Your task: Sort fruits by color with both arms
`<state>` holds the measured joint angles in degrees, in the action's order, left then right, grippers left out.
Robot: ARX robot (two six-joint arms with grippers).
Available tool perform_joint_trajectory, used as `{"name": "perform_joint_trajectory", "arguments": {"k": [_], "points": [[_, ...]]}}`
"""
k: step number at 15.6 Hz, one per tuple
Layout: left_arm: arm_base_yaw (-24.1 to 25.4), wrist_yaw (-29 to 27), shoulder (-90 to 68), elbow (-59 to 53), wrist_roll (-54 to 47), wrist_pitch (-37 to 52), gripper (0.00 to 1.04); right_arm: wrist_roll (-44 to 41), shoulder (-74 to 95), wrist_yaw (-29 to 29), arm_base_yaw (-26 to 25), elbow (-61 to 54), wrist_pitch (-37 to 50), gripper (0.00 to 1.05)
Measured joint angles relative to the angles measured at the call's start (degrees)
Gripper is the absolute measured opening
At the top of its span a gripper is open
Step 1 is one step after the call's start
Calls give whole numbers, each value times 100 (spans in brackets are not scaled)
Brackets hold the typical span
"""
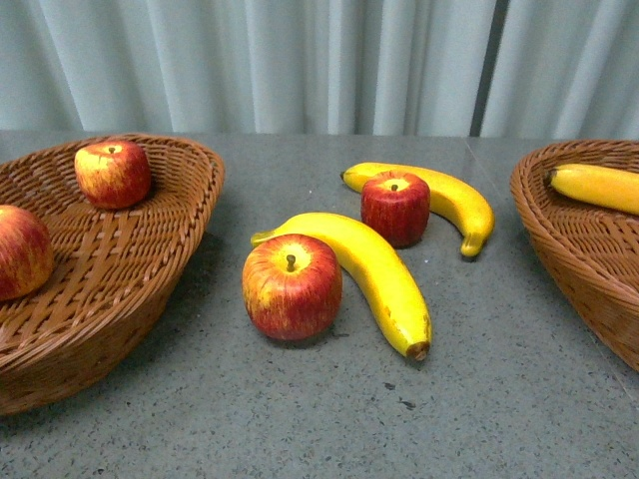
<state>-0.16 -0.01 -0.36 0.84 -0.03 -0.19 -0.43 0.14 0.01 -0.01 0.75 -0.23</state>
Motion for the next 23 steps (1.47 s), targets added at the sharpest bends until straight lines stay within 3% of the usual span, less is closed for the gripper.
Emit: {"name": "perform_joint_trajectory", "arguments": {"k": [23], "points": [[0,0,0,0,0,0,98,-2,0,0,0,0,0,98]]}}
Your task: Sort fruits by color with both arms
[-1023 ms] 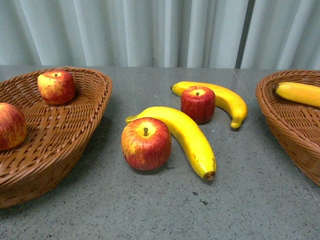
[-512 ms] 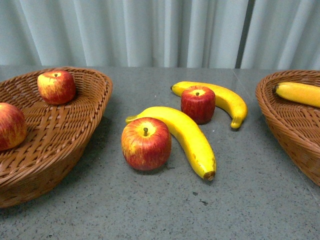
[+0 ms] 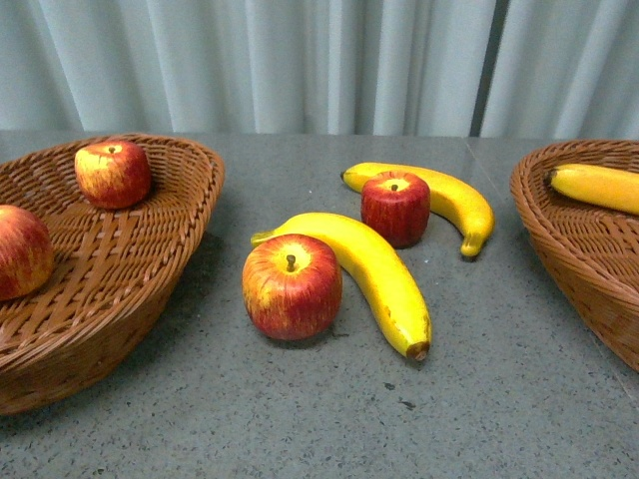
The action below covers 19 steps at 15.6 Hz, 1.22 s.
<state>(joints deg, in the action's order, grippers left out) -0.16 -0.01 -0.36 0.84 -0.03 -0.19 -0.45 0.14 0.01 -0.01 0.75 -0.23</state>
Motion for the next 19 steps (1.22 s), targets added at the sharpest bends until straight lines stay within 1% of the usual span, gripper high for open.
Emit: {"name": "perform_joint_trajectory", "arguments": {"k": [2,3,4,5,6,7,8,9,10,11,12,15,17,19], "points": [[0,0,0,0,0,-2,98,2,0,0,0,0,0,98],[-52,-162,-46,37,42,-197,98,0,0,0,0,0,0,98],[-162,-487,-160,151,179,-575,98,0,0,0,0,0,2,98],[-433,-973,-470,319,380,-922,98,2,0,-9,0,0,0,98],[-870,-1838,-1401,748,654,-1040,98,13,0,2,0,0,2,98],[-734,-1950,-1967,1038,715,-546,98,17,0,2,0,0,4,98],[-573,-1840,-2756,1495,560,275,98,20,2,-2,0,0,-9,98],[-586,-1419,-3576,1969,262,988,98,20,0,0,0,0,-2,98],[-695,-1001,-4522,2494,-144,1438,98,20,0,-4,0,0,-2,98],[-831,-577,-5460,3060,-483,1512,98,20,0,-2,0,0,-2,98],[-1054,-175,-6304,3611,-765,1353,98,20,0,-2,0,0,-2,98],[-2006,570,-8295,5222,-1370,721,98,20,0,-2,0,0,-2,98],[-2308,876,-8942,5674,-1499,361,98,20,0,-2,0,0,-2,98],[-2428,1016,-9381,5735,-1502,90,98,20,0,-2,0,0,-2,98]]}}
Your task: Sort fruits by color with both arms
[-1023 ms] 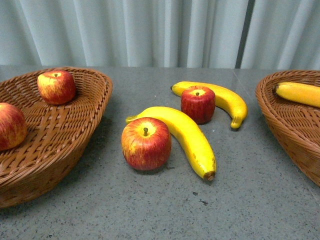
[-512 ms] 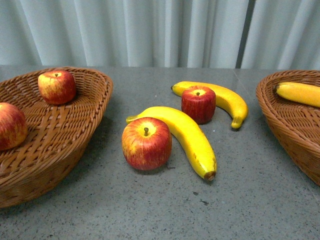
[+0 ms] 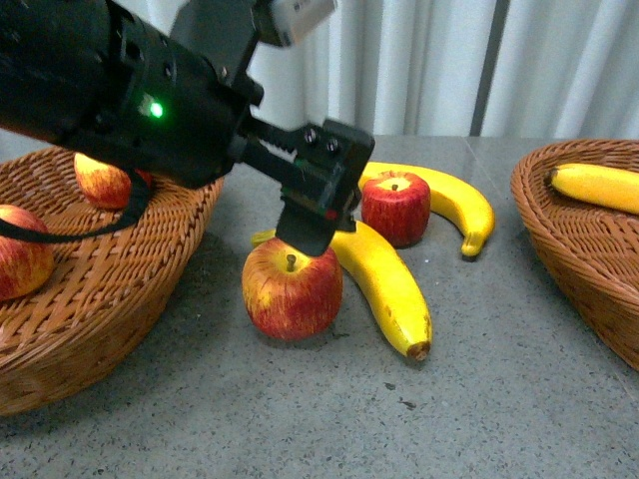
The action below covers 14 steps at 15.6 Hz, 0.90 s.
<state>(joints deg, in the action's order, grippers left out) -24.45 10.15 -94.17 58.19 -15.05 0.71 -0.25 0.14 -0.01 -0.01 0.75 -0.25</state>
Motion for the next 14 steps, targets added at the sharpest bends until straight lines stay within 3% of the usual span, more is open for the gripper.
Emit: {"name": "perform_joint_trajectory", "arguments": {"k": [4,12,14], "points": [[-184,127,-238,0,-57,-315,98,0,0,0,0,0,2,98],[-31,326,-835,0,-909,-138,97,0,0,0,0,0,0,98],[-31,417,-837,0,-994,-166,76,0,0,0,0,0,0,98]]}}
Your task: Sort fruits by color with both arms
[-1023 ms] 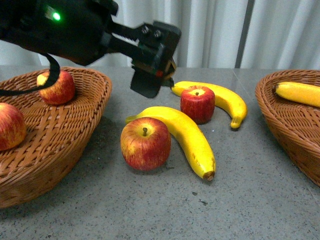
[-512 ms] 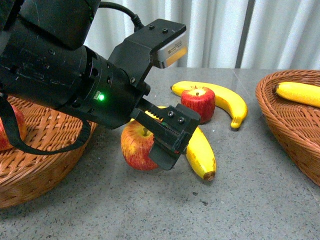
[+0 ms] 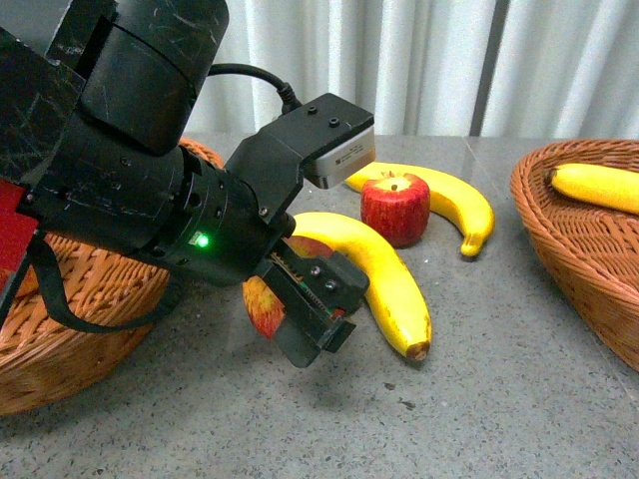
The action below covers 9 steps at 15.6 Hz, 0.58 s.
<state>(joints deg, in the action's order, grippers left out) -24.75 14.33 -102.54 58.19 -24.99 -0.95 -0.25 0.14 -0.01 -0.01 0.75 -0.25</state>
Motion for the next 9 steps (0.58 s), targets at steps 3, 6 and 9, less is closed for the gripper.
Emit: {"name": "perform_joint_trajectory", "arguments": {"k": [3,6,9], "points": [[61,15,61,17,-52,-9,68,0,0,0,0,0,0,98],[247,-546,833,17,476,680,68,0,0,0,0,0,0,98],[520,-1534,1453,-203,1478,804,68,0,0,0,0,0,0,98]]}}
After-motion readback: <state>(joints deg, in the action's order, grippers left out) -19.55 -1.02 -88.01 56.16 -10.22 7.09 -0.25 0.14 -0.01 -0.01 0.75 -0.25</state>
